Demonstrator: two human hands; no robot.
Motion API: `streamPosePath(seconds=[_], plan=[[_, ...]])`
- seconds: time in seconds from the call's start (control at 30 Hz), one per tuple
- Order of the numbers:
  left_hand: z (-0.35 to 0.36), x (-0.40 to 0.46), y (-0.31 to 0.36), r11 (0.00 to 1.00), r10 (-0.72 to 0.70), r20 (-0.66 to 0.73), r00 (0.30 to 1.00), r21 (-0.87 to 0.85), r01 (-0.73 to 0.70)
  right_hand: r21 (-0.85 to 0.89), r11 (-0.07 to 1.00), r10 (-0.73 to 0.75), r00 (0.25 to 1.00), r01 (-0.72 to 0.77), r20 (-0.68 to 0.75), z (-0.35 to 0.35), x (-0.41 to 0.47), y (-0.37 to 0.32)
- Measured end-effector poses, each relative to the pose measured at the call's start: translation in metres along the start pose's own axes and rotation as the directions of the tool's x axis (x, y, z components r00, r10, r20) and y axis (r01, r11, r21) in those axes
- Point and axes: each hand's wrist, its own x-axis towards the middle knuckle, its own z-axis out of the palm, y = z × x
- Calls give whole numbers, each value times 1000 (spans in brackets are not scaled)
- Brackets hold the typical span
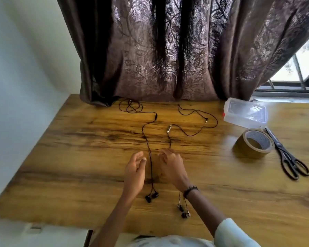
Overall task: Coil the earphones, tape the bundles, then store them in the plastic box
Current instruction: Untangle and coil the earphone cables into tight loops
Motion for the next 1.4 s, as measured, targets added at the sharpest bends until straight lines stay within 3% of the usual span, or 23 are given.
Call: streamPosePath(seconds=[0.07, 0.17, 0.47, 0.53, 0.6, 0.7, 0.83, 0.97, 1.07, 1.13, 1.23, 1.3, 1.4], plan=[[-1, 6, 1, 999, -26, -11, 1000, -25, 26, 74, 993, 90, 995, -93, 45, 6, 17, -8], [0, 13, 1, 998, -56, -13, 998, -31, 56, 25, 993, 115, 990, -117, 78, 18, 47, -23], [-5, 25, -7, 998, -59, -24, 998, -23, 58, -312, 950, 40, 996, -11, 86, 33, 70, -36], [-7, 25, -6, 997, 15, 6, 1000, 81, -16, -296, 955, 32, 983, 23, 179, 31, 65, -28], [-8, 26, -5, 963, 157, 100, 983, 203, -174, -128, 990, -16, 951, 58, 309, 20, 56, -20], [-8, 34, -4, 834, 377, 267, 887, 319, -450, 134, 985, -158, 897, 112, 413, -5, 35, -12], [-5, 41, 4, 774, 409, 381, 829, 336, -537, 244, 968, -137, 935, 56, 326, -42, 15, 5], [-3, 47, 10, 766, 437, 382, 814, 316, -560, 238, 971, -61, 975, 8, 215, -73, 4, 33], [-9, 55, 9, 771, 437, 379, 816, 309, -557, 217, 973, 81, 997, -82, 14, -91, 1, 59], [-14, 58, 9, 792, 419, 381, 824, 289, -537, 195, 963, 212, 969, -185, -128, -100, 1, 74], [-19, 59, 17, 822, 413, 365, 834, 244, -514, -45, 925, 363, 914, -376, -179, -109, 0, 84], [-18, 57, 27, 815, 430, 368, 824, 233, -530, -198, 933, 273, 951, -299, -148, -110, 0, 70], [-11, 51, 47, 814, 449, 418, 789, 172, -555, -40, 999, 12, 995, -8, 101, -102, 4, 19]])
